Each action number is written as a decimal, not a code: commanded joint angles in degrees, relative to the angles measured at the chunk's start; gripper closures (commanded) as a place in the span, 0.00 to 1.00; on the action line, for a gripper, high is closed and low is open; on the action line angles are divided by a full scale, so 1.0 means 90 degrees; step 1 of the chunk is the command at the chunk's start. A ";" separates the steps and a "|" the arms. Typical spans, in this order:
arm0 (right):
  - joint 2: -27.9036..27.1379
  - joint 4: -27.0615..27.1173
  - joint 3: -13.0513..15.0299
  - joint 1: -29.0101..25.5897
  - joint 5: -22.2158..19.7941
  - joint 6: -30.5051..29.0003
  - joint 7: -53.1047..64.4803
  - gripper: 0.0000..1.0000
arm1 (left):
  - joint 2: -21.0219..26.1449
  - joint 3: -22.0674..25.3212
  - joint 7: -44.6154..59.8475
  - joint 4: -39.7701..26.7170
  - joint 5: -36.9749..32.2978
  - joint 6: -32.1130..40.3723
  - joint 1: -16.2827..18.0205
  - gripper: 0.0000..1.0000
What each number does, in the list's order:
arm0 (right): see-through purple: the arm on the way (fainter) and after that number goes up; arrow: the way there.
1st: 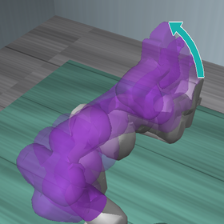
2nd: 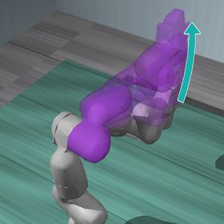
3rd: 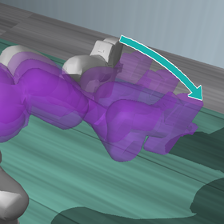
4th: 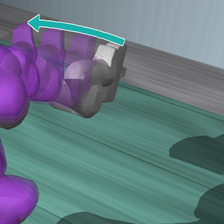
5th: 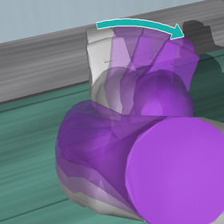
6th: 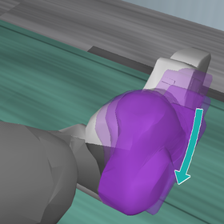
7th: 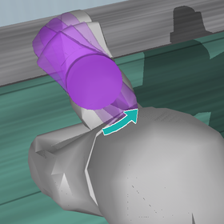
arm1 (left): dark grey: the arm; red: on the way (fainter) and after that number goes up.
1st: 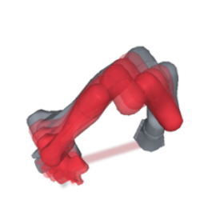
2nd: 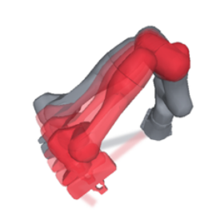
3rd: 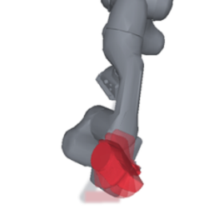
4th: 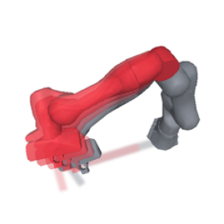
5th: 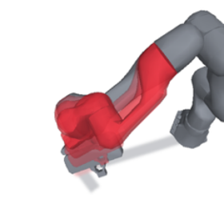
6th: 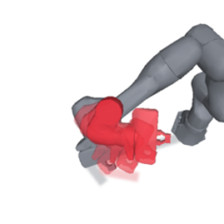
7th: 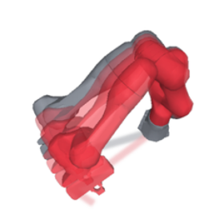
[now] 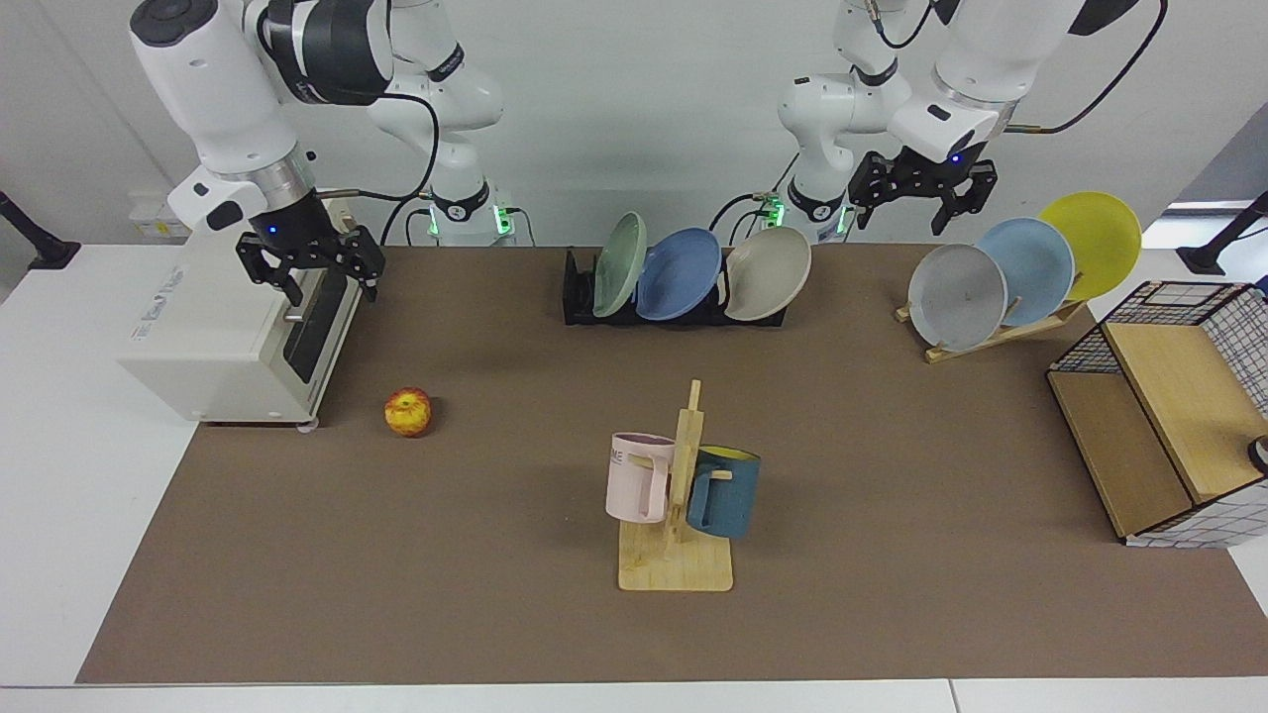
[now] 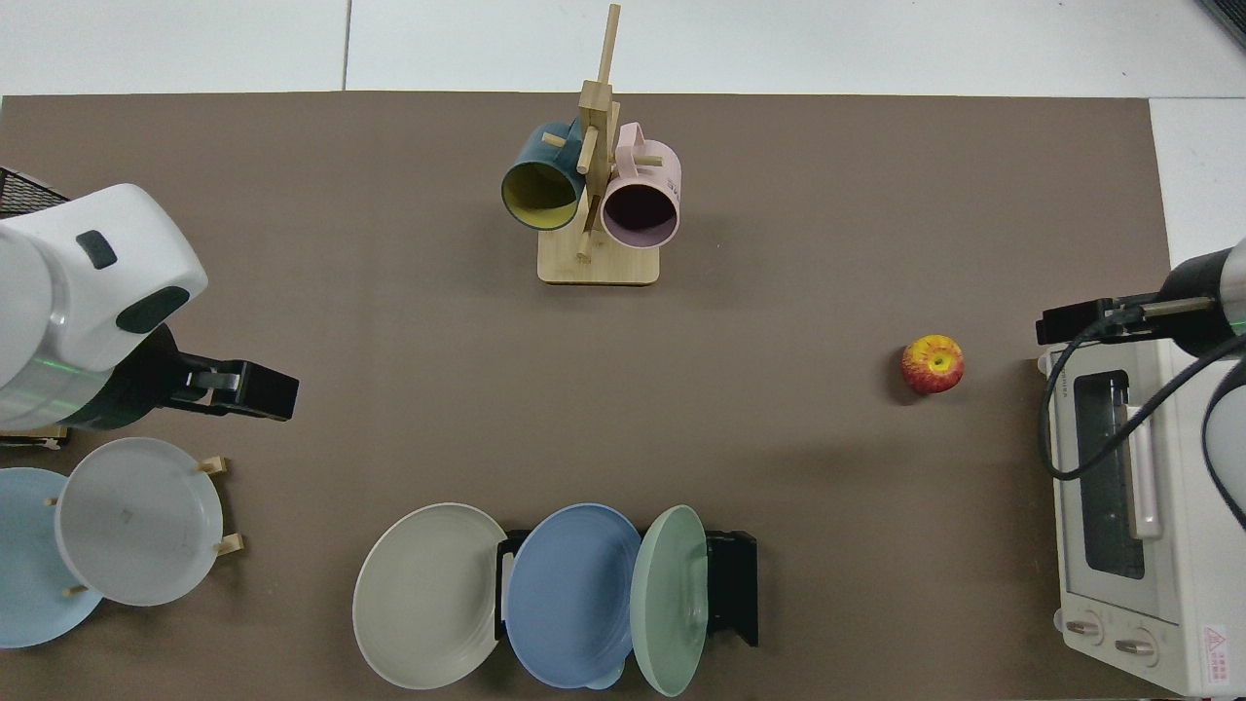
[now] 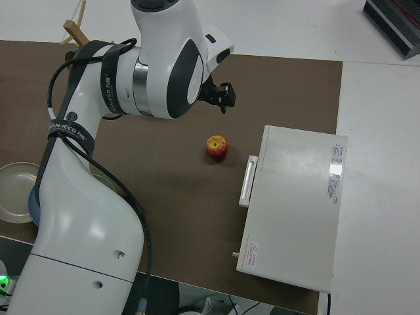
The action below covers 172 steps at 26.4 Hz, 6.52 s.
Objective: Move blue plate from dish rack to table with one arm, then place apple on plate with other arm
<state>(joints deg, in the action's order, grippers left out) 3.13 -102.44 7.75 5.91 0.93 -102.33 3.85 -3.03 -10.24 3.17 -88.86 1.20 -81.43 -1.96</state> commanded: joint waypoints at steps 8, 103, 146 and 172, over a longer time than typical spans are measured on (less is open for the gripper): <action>-0.0464 -0.1216 -0.0060 0.0182 0.0023 -0.1783 0.0051 0.00 | -0.0522 -0.0229 0.0039 -0.0925 0.0033 -0.0483 -0.0094 0.00; -0.0524 -0.0385 -0.0158 0.0720 -0.0006 -0.1227 -0.0594 1.00 | 0.1801 -0.0708 -0.1133 -0.2304 0.3617 -0.4565 0.0599 1.00; -0.1070 -0.1568 -0.0177 0.2506 0.0111 -0.3472 -0.3405 1.00 | 0.1910 -0.1050 -0.0509 -0.1798 0.0651 -0.4461 0.0033 0.00; -0.3199 -0.0191 -0.0226 0.4098 0.0755 -0.4928 -0.6053 1.00 | 0.0024 -0.0152 -0.0342 -0.0761 -0.0407 -0.0797 0.0023 0.00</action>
<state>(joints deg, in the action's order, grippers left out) -22.16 -107.54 5.73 40.20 3.03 -145.42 -49.29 -1.20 -13.01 0.15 -95.33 -1.30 -91.10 -1.03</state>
